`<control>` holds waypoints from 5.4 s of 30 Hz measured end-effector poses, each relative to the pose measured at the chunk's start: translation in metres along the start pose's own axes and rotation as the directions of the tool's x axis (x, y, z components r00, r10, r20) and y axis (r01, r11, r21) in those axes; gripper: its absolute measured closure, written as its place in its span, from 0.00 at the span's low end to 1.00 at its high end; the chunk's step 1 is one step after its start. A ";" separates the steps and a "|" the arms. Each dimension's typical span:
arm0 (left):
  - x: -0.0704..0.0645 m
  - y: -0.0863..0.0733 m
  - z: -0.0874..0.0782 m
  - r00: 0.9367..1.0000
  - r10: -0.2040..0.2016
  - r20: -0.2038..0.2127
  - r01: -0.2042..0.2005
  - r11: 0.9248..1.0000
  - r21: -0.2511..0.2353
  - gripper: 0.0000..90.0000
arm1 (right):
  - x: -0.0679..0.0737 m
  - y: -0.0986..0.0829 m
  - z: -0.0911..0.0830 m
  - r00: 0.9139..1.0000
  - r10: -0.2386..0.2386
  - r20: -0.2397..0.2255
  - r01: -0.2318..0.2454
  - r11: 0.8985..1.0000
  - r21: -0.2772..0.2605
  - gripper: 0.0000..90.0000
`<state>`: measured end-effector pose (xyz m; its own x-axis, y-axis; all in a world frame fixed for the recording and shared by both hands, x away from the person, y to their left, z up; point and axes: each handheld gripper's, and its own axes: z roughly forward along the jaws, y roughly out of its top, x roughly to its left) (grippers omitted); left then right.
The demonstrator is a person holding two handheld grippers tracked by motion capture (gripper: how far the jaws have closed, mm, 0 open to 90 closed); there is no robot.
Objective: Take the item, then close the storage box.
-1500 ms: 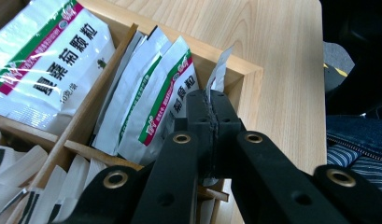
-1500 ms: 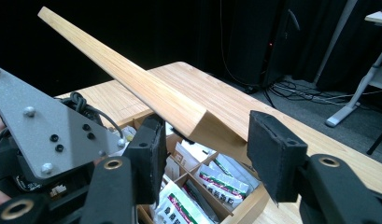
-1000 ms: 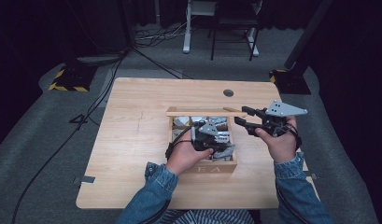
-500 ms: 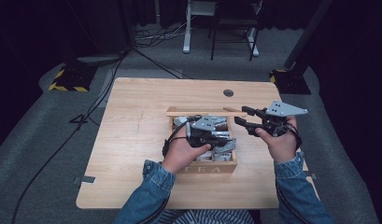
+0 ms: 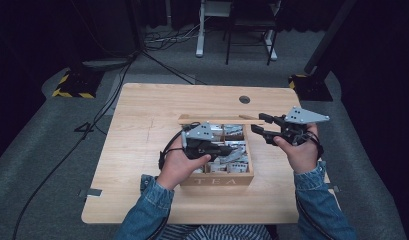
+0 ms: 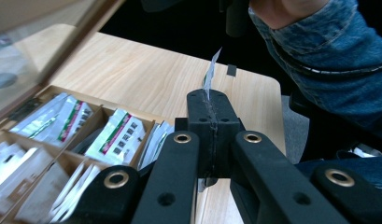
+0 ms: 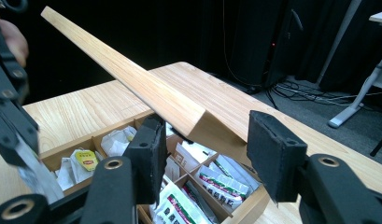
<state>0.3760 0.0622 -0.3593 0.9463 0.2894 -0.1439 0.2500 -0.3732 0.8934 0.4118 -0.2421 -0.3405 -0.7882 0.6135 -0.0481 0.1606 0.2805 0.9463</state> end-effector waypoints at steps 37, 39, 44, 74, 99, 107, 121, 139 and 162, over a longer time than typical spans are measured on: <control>-0.007 -0.048 -0.114 0.993 -0.023 -0.118 0.020 1.000 -0.019 1.00 | 0.002 -0.001 -0.001 1.000 0.003 0.004 -0.003 1.000 0.003 0.54; -0.006 -0.050 -0.120 0.991 -0.025 -0.132 0.024 1.000 -0.013 1.00 | 0.001 -0.001 -0.001 1.000 0.003 0.004 -0.003 1.000 0.002 0.54; 0.001 -0.057 -0.133 0.979 -0.058 -0.194 0.060 0.998 0.006 1.00 | 0.002 -0.001 -0.001 1.000 0.003 0.004 -0.003 1.000 0.003 0.54; 0.072 -0.127 -0.149 0.862 -0.396 -0.316 0.430 0.902 0.043 0.99 | 0.002 -0.003 -0.001 1.000 0.009 0.000 -0.009 1.000 0.006 0.54; 0.093 -0.154 -0.133 0.835 -0.446 -0.322 0.490 0.869 0.067 0.98 | 0.002 -0.003 -0.001 1.000 0.013 -0.004 -0.013 1.000 0.004 0.54; 0.097 -0.159 -0.133 0.825 -0.453 -0.337 0.490 0.871 0.029 0.88 | 0.002 -0.003 -0.001 1.000 0.013 -0.005 -0.013 1.000 0.006 0.54; 0.097 -0.147 -0.142 0.799 -0.363 -0.480 0.395 0.918 -0.038 0.32 | 0.003 -0.005 -0.002 1.000 0.016 -0.008 -0.016 1.000 0.014 0.54; 0.082 -0.124 -0.159 0.802 -0.308 -0.512 0.317 0.946 -0.073 0.33 | 0.007 -0.007 -0.004 1.000 0.011 -0.009 -0.010 0.999 0.043 0.54; 0.082 -0.131 -0.173 0.776 -0.329 -0.538 0.334 0.938 -0.092 0.33 | 0.015 -0.012 -0.008 0.999 0.002 -0.037 0.004 0.987 0.163 0.53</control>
<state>0.3857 0.2872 -0.4149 0.5423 0.8214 -0.1769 0.5318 -0.1725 0.8291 0.3930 -0.2417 -0.3504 -0.8093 0.5864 -0.0348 0.2519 0.4000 0.8812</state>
